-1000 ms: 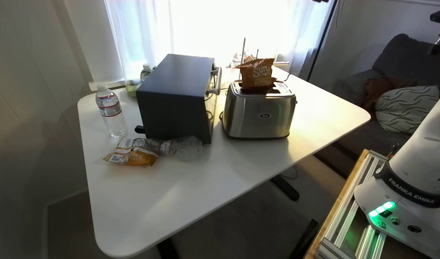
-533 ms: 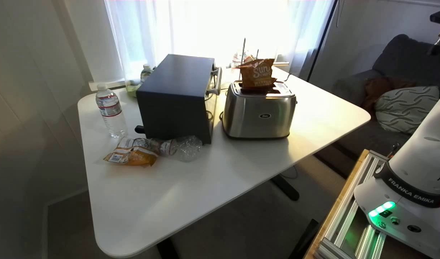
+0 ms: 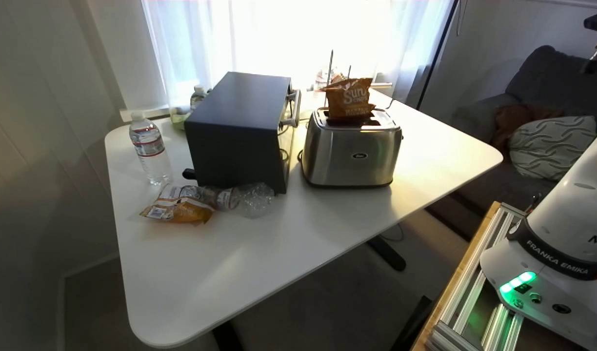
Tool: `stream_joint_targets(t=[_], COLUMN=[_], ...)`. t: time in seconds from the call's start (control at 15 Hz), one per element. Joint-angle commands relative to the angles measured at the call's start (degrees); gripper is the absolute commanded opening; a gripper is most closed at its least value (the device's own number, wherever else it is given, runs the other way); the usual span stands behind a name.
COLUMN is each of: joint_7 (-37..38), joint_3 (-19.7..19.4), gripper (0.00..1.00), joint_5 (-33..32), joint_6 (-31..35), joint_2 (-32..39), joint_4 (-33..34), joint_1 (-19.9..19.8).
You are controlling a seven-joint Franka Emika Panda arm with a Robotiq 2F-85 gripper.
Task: Put the water bottle on top of the toaster oven.
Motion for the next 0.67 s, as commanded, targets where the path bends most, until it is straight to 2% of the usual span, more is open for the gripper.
stream_joint_targets(t=[0.0,0.27,0.33,0.6], joint_7=[0.13,2.27,0.42,0.28], joint_3=[2.74,4.73,2.90,2.92], gripper=[1.00,1.00,1.00,1.00], joint_5=[2.32,-0.20,0.48,0.48], joint_6=[-2.83,-3.20,-0.02,0.18], joint_2=[12.38,22.65,16.77,18.63], joint_4=[13.83,23.75,15.13,16.25], joint_1=[-5.69,-10.50,-7.71,-8.07])
